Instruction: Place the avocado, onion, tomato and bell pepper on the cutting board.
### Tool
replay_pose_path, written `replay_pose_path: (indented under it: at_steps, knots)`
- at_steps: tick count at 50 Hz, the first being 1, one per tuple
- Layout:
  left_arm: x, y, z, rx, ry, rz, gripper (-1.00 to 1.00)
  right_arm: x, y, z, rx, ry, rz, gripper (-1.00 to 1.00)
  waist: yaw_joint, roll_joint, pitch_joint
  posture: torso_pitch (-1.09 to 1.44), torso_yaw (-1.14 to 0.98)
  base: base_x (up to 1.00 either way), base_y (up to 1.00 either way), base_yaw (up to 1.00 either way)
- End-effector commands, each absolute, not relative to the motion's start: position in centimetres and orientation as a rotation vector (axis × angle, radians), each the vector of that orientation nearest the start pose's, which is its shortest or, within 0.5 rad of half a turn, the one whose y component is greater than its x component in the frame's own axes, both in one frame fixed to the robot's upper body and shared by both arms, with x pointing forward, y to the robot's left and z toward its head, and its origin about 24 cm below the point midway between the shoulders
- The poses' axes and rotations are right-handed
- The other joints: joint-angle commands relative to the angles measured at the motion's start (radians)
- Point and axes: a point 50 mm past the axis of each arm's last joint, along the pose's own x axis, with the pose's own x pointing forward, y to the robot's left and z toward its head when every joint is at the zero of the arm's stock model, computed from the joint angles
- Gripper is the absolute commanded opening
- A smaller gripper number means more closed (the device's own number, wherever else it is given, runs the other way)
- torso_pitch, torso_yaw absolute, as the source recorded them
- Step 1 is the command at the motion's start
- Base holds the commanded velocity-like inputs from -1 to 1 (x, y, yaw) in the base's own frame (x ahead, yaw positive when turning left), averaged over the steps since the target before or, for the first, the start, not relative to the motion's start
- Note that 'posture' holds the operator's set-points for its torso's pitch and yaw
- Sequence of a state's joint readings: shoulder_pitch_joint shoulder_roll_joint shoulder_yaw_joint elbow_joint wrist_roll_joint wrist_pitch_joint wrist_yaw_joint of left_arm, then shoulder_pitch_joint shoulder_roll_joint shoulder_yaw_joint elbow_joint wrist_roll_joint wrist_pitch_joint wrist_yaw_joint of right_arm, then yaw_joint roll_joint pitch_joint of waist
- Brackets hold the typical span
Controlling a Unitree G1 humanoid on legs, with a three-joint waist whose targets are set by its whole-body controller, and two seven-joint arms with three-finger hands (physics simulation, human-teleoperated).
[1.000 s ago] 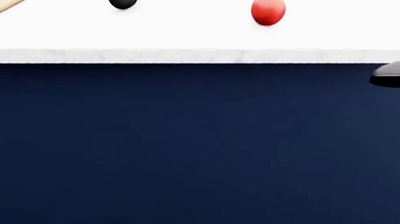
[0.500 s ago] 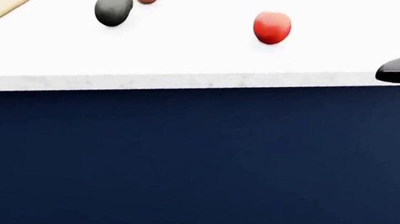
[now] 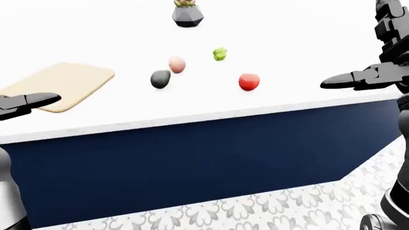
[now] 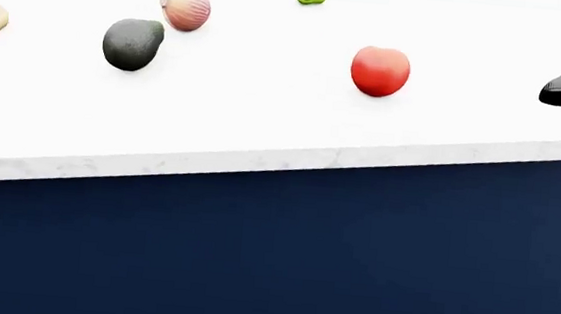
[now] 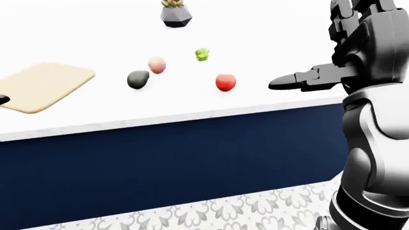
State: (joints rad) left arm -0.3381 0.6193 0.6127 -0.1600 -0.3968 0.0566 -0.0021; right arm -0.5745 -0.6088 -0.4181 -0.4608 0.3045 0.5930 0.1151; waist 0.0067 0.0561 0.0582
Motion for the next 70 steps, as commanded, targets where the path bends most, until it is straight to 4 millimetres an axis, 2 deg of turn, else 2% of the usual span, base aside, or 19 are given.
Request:
replay_pose_path:
  at_steps: [1, 8, 11, 20, 24, 25, 27, 33, 37, 38, 40, 46, 50, 51, 53, 59, 63, 64, 70]
  knots:
    - [23.01, 33.05, 27.68, 0.184, -0.775, 0.398, 1.00, 24.84, -25.33, 31.93, -0.288, -0.636, -0.110, 1.00, -0.008, 0.017, -0.020, 0.00, 0.00, 0.16, 0.00, 0.00]
    - [22.97, 33.03, 27.81, 0.183, -0.777, 0.398, 1.00, 24.93, -25.33, 32.03, -0.289, -0.637, -0.111, 1.00, 0.003, -0.047, -0.020, 0.00, 0.00, 0.17, 0.00, 0.00]
    - [22.96, 33.03, 27.84, 0.183, -0.778, 0.399, 1.00, 24.91, -25.35, 32.10, -0.289, -0.638, -0.112, 1.00, 0.007, -0.118, -0.034, 0.00, 0.00, 0.17, 0.00, 0.00]
    - [22.95, 33.06, 27.89, 0.182, -0.779, 0.400, 1.00, 24.88, -25.39, 32.16, -0.289, -0.639, -0.111, 1.00, -0.011, -0.051, -0.014, 0.00, 0.00, 0.17, 0.00, 0.00]
    - [22.94, 33.14, 27.90, 0.183, -0.779, 0.402, 1.00, 24.87, -25.36, 32.15, -0.289, -0.639, -0.111, 1.00, -0.020, 0.040, -0.031, 0.00, 0.00, 0.17, 0.00, 0.00]
    - [22.92, 33.13, 27.94, 0.182, -0.780, 0.402, 1.00, 24.88, -25.35, 32.15, -0.291, -0.640, -0.111, 1.00, -0.009, 0.006, -0.026, 0.00, 0.00, 0.17, 0.00, 0.00]
    - [22.94, 33.15, 27.93, 0.184, -0.780, 0.403, 1.00, 24.85, -25.33, 32.16, -0.291, -0.640, -0.110, 1.00, -0.008, 0.018, -0.022, 0.00, 0.00, 0.17, 0.00, 0.00]
    - [22.94, 33.18, 27.90, 0.183, -0.779, 0.404, 1.00, 24.84, -25.38, 32.20, -0.291, -0.641, -0.112, 1.00, 0.001, -0.036, -0.018, 0.00, 0.00, 0.17, 0.00, 0.00]
    - [22.93, 33.19, 27.89, 0.183, -0.780, 0.405, 1.00, 24.84, -25.41, 32.15, -0.291, -0.640, -0.113, 1.00, 0.007, -0.122, -0.035, 0.00, 0.00, 0.17, 0.00, 0.00]
    - [22.94, 33.18, 27.87, 0.183, -0.779, 0.405, 1.00, 24.85, -25.41, 32.13, -0.291, -0.640, -0.113, 1.00, 0.001, -0.090, -0.029, 0.00, 0.00, 0.17, 0.00, 0.00]
    - [22.95, 33.17, 27.82, 0.183, -0.779, 0.404, 1.00, 24.83, -25.43, 32.12, -0.291, -0.640, -0.114, 1.00, -0.004, -0.103, -0.023, 0.00, 0.00, 0.17, 0.00, 0.00]
    - [22.86, 33.17, 27.91, 0.183, -0.781, 0.404, 1.00, 24.80, -25.39, 32.25, -0.292, -0.643, -0.114, 1.00, -0.011, -0.049, -0.013, 0.00, 0.00, 0.17, 0.00, 0.00]
    - [22.89, 33.15, 27.91, 0.186, -0.780, 0.404, 1.00, 24.76, -25.42, 32.34, -0.293, -0.645, -0.116, 1.00, -0.019, 0.047, -0.034, 0.00, 0.00, 0.17, 0.00, 0.00]
    - [22.87, 33.15, 27.93, 0.186, -0.781, 0.404, 1.00, 24.75, -25.45, 32.36, -0.292, -0.645, -0.116, 1.00, -0.007, 0.006, -0.023, 0.00, 0.00, 0.16, 0.00, 0.00]
    - [22.92, 33.18, 27.84, 0.186, -0.779, 0.405, 1.00, 24.74, -25.46, 32.34, -0.292, -0.644, -0.116, 1.00, -0.006, 0.017, -0.020, 0.00, 0.00, 0.16, 0.00, 0.00]
    - [22.86, 33.16, 27.90, 0.185, -0.781, 0.404, 1.00, 24.72, -25.48, 32.35, -0.292, -0.645, -0.119, 1.00, 0.002, -0.037, -0.019, 0.00, 0.00, 0.17, 0.00, 0.00]
    - [22.82, 33.19, 27.91, 0.184, -0.781, 0.405, 1.00, 24.71, -25.49, 32.36, -0.292, -0.645, -0.119, 1.00, 0.007, -0.127, -0.036, 0.00, 0.00, 0.17, 0.00, 0.00]
    - [22.81, 33.20, 27.91, 0.183, -0.781, 0.405, 1.00, 24.71, -25.47, 32.37, -0.292, -0.645, -0.118, 1.00, 0.000, -0.089, -0.028, 0.00, 0.00, 0.17, 0.00, 0.00]
    - [22.78, 33.28, 27.94, 0.182, -0.782, 0.406, 1.00, 25.26, -25.96, 32.58, -0.254, -0.621, -0.151, 1.00, -0.014, -0.077, -0.012, 0.00, 0.00, 0.11, 0.00, 0.00]
